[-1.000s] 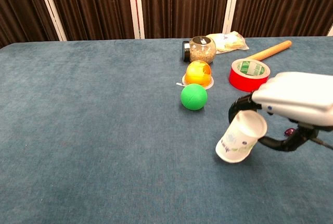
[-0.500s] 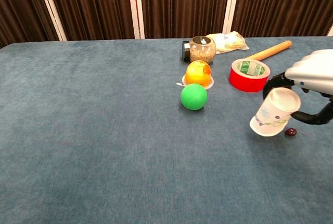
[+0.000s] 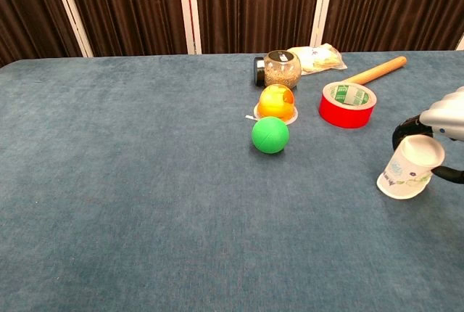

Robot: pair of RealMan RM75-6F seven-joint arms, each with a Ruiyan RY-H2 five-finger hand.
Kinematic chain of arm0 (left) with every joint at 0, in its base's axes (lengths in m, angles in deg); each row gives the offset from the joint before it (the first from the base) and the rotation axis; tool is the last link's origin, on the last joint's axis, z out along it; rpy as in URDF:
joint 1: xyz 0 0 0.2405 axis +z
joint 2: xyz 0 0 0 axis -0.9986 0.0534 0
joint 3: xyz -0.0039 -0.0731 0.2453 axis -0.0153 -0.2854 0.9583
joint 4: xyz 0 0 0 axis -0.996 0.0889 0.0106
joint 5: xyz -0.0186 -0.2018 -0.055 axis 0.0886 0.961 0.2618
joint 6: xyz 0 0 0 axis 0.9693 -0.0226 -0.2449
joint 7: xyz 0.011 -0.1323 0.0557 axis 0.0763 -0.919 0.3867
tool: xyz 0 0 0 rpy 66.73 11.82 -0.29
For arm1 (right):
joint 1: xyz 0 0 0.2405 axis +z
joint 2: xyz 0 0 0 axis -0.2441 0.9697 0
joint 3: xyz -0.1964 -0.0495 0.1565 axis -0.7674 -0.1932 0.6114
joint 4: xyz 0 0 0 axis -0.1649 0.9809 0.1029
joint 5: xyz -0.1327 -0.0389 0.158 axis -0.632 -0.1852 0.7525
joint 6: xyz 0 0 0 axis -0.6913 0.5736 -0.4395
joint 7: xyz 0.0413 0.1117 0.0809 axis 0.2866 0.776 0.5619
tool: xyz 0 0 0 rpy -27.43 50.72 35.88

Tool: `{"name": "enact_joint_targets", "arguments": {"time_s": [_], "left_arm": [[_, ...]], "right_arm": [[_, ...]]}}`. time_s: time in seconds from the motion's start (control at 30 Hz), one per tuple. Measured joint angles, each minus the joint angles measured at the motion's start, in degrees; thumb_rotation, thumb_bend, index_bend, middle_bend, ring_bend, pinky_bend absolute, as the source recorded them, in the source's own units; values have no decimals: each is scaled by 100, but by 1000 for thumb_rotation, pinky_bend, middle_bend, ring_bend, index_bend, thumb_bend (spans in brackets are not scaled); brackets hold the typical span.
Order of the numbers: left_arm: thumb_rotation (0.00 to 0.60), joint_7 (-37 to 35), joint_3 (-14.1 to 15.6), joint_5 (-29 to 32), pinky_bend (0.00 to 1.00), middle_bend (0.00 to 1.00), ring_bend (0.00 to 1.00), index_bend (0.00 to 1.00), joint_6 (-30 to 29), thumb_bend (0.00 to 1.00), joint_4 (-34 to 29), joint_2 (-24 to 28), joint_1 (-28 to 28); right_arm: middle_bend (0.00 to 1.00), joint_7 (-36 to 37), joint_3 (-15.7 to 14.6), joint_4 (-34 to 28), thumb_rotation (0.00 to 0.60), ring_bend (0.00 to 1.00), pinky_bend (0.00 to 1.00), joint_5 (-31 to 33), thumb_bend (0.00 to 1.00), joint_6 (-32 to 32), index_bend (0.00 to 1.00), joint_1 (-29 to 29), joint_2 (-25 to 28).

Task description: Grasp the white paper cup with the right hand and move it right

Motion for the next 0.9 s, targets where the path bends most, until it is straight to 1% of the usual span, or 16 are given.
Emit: {"name": "enact_joint_targets", "arguments": {"time_s": [0.17,0.23,0.27,0.3,0.33,0.37,0.43,0.53,0.6,0.77,0.9], "left_arm": [[600,0,1,-4,0,0,0,0,0,0,-4,1,-1],[600,2,3,-4,0,0,0,0,-2,0,-3,0,2],[600,3,3,-3,0,0,0,0,-2,0,-2,0,3],[600,3,4,-2,0,0,0,0,-2,0,-3,-1,3],[600,4,4,0,0,0,0,0,0,0,-5,0,3],[600,5,3,3,0,0,0,0,2,0,-8,1,2],[600,6,-2,5,0,0,0,0,2,0,-7,-1,0],[600,9,-2,0,0,0,0,0,-1,0,-3,-5,-1],[600,6,-1,-3,0,0,0,0,-8,0,-5,-4,3],[600,-2,-4,0,0,0,0,0,-13,0,-6,-2,5],[600,-10,-1,-9,0,0,0,0,-19,0,-6,-3,8]], "right_arm": [[317,-51,-28,34,600,345,429,99,503,28,390,10,-5],[317,-123,-49,46,600,343,428,155,503,24,350,17,3],[314,-161,-58,47,600,333,419,195,503,19,289,20,10],[301,-217,-68,42,600,306,392,260,504,13,195,24,19],[282,-263,-75,35,600,282,367,316,504,10,130,28,26],[241,-314,-81,22,600,241,324,379,503,10,56,31,33],[144,-490,-89,-11,600,172,269,527,500,63,1,30,45],[54,-756,-94,-114,600,114,248,719,486,234,0,22,65],[31,-889,-92,-247,600,101,242,857,478,374,0,15,107],[5,-972,-117,-578,600,80,223,895,475,624,0,-45,335],[4,-703,-178,-719,600,66,211,572,474,916,0,-225,502]]}}
